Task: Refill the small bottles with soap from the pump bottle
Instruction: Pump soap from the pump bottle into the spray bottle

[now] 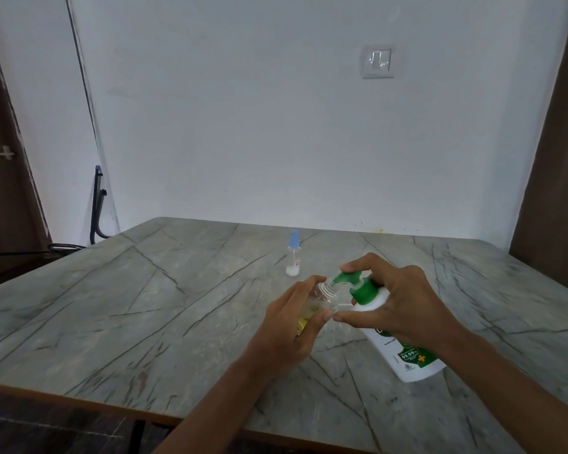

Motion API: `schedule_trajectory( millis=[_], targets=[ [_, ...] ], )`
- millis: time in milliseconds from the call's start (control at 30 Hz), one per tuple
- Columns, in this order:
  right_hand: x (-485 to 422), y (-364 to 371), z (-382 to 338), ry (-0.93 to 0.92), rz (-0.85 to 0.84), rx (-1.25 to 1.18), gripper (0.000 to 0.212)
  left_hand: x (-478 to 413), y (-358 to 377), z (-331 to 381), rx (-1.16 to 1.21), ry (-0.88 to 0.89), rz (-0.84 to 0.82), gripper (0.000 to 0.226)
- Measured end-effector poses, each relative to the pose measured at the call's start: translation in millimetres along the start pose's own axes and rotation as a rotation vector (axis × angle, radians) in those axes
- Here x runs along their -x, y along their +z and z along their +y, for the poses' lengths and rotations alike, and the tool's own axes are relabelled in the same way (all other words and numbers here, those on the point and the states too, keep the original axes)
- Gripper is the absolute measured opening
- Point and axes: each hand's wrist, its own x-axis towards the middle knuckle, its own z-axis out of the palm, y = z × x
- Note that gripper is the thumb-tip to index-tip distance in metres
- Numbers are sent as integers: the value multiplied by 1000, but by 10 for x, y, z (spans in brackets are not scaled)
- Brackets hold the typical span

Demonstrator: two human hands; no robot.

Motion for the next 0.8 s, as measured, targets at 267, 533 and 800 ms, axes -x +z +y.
schedule_trajectory(
  millis=[267, 533, 800],
  targets=[
    [-15, 2, 21, 35, -84, 118, 74, -31, -21, 33, 11, 4, 54, 39],
    [-7, 4, 28, 17, -82, 136, 70, -24, -15, 46, 14, -4, 47, 39],
    [-16, 5, 37, 32, -63, 85, 68, -24, -19, 38, -5, 6, 52, 40]
  ],
)
